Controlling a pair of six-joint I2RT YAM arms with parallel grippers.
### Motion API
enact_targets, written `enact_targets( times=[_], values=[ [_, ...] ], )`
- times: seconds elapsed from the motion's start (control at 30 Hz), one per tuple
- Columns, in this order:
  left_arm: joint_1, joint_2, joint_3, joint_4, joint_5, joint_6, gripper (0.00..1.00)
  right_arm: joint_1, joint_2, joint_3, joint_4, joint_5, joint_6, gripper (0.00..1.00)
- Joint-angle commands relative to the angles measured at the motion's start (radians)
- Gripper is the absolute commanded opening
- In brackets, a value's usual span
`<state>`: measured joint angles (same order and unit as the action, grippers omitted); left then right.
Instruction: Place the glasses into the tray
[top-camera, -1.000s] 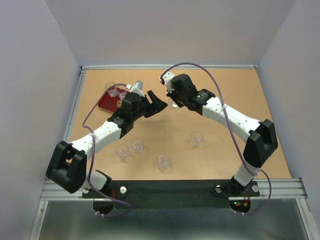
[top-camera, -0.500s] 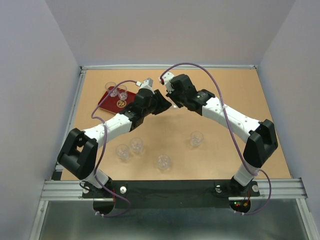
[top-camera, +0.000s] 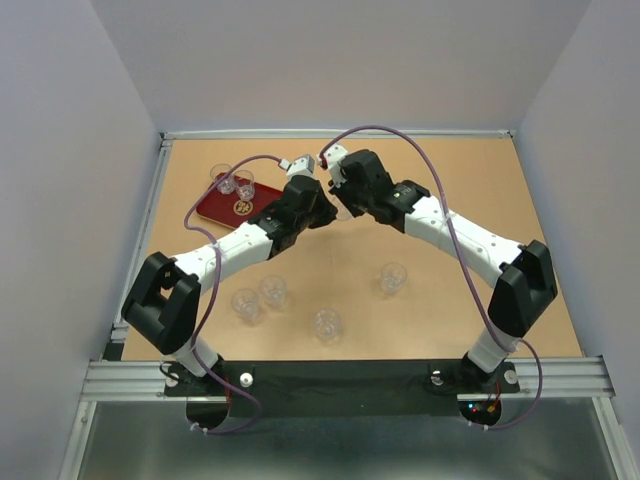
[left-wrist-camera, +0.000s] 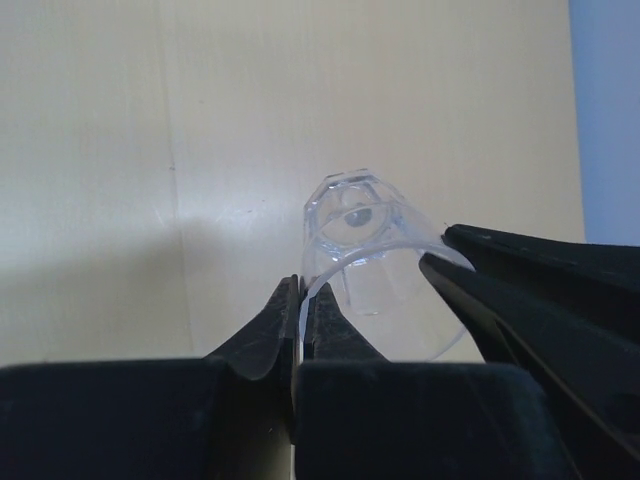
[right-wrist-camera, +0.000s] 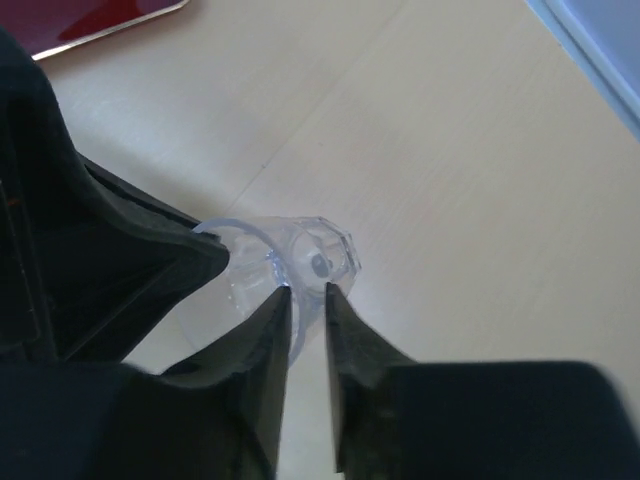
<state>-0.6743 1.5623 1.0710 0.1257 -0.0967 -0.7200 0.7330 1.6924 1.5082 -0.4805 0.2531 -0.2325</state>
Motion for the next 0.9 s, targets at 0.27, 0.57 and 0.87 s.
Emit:
enact_targets(
  times=[0.27,0.57,0.87],
  values=[
    [0.036,-0.071,-0.029,0.029,-0.008,0.108,0.0,-0.146,-0.223,-0.057,0.005,-0.288,0.047,0.69],
    [0.134,-0.194,-0.101,0.022,0.124,0.251,0.0,-0.551,-0.385,-0.259,0.077,-1.008,0.378,0.71],
    [0.338,-0.34,-0.19,-0.05,0.221,0.301,0.0,-0.803,-0.456,-0.483,0.449,-1.227,0.904,0.69]
  ],
)
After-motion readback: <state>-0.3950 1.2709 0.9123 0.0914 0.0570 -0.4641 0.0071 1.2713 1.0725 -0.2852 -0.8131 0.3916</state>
